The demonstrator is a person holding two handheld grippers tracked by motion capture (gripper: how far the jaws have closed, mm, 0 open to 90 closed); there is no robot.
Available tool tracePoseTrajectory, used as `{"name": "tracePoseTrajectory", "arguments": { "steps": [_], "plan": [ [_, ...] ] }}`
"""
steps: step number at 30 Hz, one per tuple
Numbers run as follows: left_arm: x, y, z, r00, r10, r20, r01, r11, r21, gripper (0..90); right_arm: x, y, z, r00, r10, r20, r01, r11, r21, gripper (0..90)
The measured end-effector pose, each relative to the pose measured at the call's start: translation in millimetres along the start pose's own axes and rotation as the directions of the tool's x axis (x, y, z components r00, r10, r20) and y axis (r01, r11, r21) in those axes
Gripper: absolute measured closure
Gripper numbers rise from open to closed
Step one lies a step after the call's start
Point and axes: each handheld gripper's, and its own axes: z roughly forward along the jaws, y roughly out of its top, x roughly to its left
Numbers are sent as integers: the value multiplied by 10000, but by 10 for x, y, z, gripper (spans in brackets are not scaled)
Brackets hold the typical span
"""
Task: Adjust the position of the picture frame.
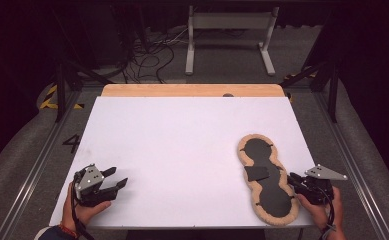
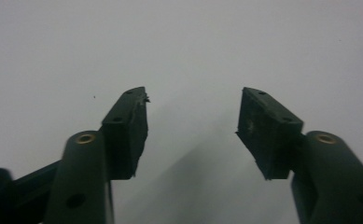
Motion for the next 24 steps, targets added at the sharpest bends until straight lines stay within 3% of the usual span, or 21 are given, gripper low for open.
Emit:
{"name": "tracePoseTrajectory", "arguments": {
  "steps": [2, 8, 17, 24],
  "plan": [
    [-9, 3, -8, 9998, 90, 188, -90, 10000, 20, 555, 30, 36, 24, 9998, -213, 1, 213, 9997, 124, 847],
    [-30, 17, 7, 9978, 380, 542, -393, 9990, 229, 745, 22, 60, 51, 9997, 39, -234, -35, 9999, 168, 892],
    [-57, 35, 31, 9944, 342, 1004, -365, 9991, 213, 867, 63, 130, 120, 9993, 146, -337, -137, 9996, 259, 900],
    [-139, 80, 76, 9901, 573, 1280, -616, 9977, 294, 886, 198, 280, 258, 9982, -357, -490, 378, 9983, 434, 900]
  ]
}}
